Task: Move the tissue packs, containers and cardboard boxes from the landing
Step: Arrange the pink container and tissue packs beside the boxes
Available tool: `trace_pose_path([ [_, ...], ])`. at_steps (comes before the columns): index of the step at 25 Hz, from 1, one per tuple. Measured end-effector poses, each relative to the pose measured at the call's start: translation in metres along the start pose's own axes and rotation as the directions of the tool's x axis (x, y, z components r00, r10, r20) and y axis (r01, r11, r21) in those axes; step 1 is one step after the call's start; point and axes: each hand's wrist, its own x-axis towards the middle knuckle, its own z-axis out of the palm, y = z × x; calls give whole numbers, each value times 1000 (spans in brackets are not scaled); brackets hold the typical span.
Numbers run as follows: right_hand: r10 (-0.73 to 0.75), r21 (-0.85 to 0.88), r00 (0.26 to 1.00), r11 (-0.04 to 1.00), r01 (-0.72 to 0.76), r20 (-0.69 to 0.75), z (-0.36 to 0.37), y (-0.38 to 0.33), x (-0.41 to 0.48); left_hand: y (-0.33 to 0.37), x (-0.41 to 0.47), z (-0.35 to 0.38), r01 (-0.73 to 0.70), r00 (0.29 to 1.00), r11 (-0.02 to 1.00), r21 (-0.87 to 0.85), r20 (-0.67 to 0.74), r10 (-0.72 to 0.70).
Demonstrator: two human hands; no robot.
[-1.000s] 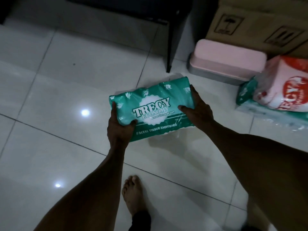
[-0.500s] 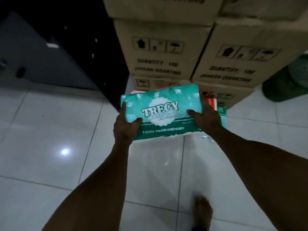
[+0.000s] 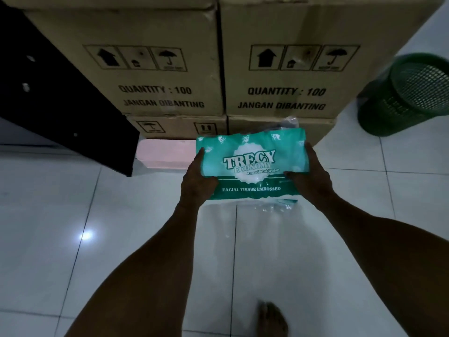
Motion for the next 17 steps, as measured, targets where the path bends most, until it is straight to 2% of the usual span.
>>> trace_pose_path([
  [3,-20,-1,999,1000,20,-25,6,9,15,-7,16,10,53,997,990,-132,-44,-60],
  [5,-15,-69,1000,998,13,-18,8,15,26,-7,29,14,14,998,989,-147,-61,-23],
  [10,82,-87,997,993,-81,13,3,15,36,0,44,15,-32,999,996,87,-32,35],
  [14,112,-138,991,985,-102,68,-15,2,31,17,27,20,51,997,973,223,-72,-36],
  [17,137,-102,988,986,-129,77,-47,-13,21,46,0,34,-25,993,911,413,-94,70],
])
